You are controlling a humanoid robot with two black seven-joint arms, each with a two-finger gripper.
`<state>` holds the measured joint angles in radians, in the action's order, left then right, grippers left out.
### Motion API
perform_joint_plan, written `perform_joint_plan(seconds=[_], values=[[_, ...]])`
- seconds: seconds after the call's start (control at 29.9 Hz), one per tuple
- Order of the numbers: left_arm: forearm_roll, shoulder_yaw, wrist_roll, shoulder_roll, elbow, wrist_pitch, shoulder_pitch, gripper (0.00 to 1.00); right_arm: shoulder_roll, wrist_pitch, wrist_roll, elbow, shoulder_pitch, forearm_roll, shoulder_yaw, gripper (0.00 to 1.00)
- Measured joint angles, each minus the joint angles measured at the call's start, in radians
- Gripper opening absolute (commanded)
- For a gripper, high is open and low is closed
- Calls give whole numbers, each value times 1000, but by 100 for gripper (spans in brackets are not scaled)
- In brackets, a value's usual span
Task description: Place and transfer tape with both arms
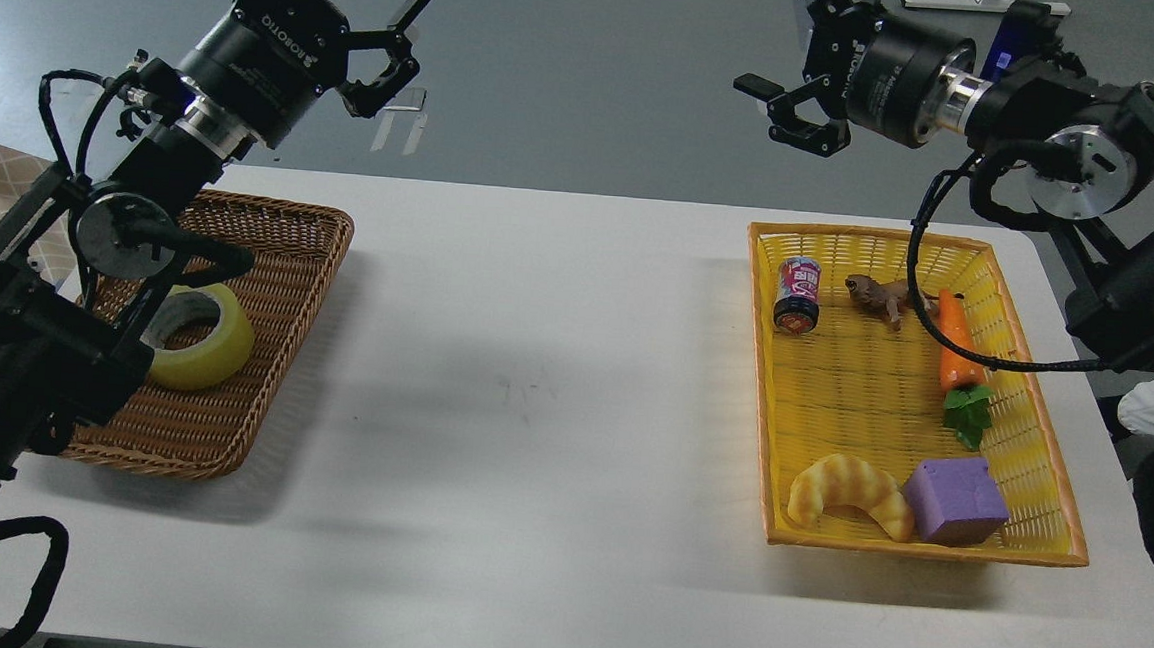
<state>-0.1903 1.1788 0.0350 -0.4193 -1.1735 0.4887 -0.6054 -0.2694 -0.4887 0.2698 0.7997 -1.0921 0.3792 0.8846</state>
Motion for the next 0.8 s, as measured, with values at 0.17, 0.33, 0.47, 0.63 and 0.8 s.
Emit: perform_joint_plan(seconds=[0.17, 0.33, 0.47, 0.63, 0.8], values=[[0, 0, -1, -1, 0, 0, 0, 98, 1, 0, 0, 0, 15, -1, 44, 100], [0, 1, -1, 0, 0, 0, 0, 98, 2, 0, 1, 0, 15, -2, 46, 100], [0, 1, -1, 0, 0, 0, 0, 98, 2, 0, 2, 0, 15, -2, 47, 100], [0, 1, -1, -1, 0, 0, 0, 98, 2, 0, 2, 0, 15, -2, 47, 100], [0, 1, -1, -1, 0, 0, 0, 98, 2, 0, 2, 0, 15, -2, 47, 100]])
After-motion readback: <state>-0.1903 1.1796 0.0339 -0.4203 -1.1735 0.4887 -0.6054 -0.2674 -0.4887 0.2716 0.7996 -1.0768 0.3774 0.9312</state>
